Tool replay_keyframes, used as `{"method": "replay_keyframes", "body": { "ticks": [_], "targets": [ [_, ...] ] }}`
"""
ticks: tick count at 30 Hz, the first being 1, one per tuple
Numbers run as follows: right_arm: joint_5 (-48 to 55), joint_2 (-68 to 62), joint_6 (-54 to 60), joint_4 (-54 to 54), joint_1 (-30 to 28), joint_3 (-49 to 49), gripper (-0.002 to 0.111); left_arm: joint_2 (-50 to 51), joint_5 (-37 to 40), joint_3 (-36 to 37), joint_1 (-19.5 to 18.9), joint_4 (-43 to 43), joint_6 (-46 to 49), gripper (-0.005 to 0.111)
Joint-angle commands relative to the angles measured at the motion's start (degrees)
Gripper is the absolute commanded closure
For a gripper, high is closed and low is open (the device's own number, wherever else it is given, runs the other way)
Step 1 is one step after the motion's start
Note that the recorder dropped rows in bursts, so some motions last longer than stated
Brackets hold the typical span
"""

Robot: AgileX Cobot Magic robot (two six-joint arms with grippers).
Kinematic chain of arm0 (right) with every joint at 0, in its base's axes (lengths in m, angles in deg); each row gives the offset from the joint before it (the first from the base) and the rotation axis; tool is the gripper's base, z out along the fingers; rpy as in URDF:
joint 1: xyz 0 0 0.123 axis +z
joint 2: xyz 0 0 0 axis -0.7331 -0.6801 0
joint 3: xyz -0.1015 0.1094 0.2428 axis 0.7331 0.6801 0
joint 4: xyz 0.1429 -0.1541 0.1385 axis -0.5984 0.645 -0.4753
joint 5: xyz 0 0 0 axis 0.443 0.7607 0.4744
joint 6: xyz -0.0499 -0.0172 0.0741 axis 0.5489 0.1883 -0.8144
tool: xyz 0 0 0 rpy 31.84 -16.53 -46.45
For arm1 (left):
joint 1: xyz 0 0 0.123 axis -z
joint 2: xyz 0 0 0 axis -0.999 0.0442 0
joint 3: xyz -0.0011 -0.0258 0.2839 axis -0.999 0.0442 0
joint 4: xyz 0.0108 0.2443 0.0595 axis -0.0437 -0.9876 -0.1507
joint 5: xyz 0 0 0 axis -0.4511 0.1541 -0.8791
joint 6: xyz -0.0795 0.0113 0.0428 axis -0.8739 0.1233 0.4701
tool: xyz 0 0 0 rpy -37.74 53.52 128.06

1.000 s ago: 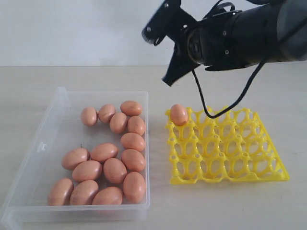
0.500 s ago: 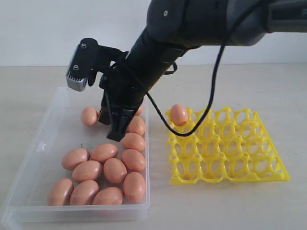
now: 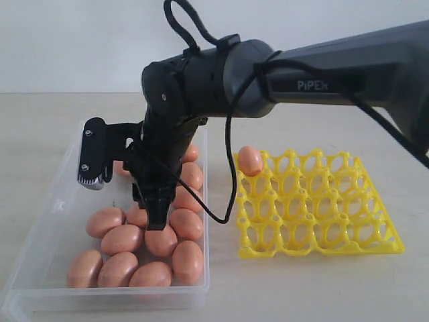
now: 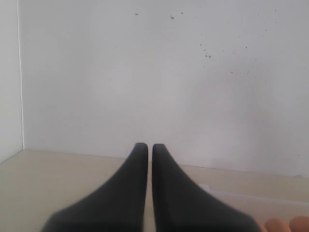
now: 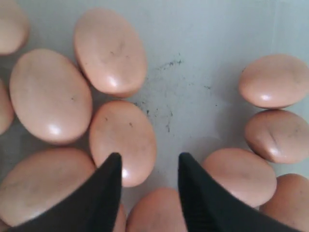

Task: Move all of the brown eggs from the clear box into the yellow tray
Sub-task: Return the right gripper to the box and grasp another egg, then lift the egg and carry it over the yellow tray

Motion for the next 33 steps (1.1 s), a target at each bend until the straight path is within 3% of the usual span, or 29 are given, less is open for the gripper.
{"method": "replay_keyframes", "body": {
  "ticks": [1,15,17,18,24,29,33],
  "targets": [
    [-2.2,-1.2,-1.0,0.8,0.5,-0.4,0.051,-0.1,0.2,-0.1,0.1,-0.2,0.3,0.103],
    [-7.2,-7.6,-0.6,1.2,1.5,-0.4,0.053,-0.1,0.2,-0.1,0.1,-0.2,0.3,0.103],
    [-6.8,-7.9,-1.0,1.4,1.5,-0.4,0.082,-0.1,0.2,-0.1,0.1,-0.2,0.3,0.103],
    [-7.4,-7.9,-3.0,1.5,1.5,-0.4,0.108,-0.1,0.2,-0.1,0.1,-0.2,0.3,0.103],
    [-17.5,-5.2,-19.6,-0.5,-0.5,-1.3,0.109,-0.1,0.2,-0.1,0.1,-0.2,0.3,0.103],
    [-29.3,2.2,-20.5,-10.5,-4.2,5.9,0.109,-0.1,0.2,-0.1,0.1,-0.2,0.3,0.103],
    [-42.0,8.9,-20.5,-11.3,-4.3,15.1,0.109,-0.1,0.2,-0.1,0.1,-0.2,0.3,0.103]
  ]
}}
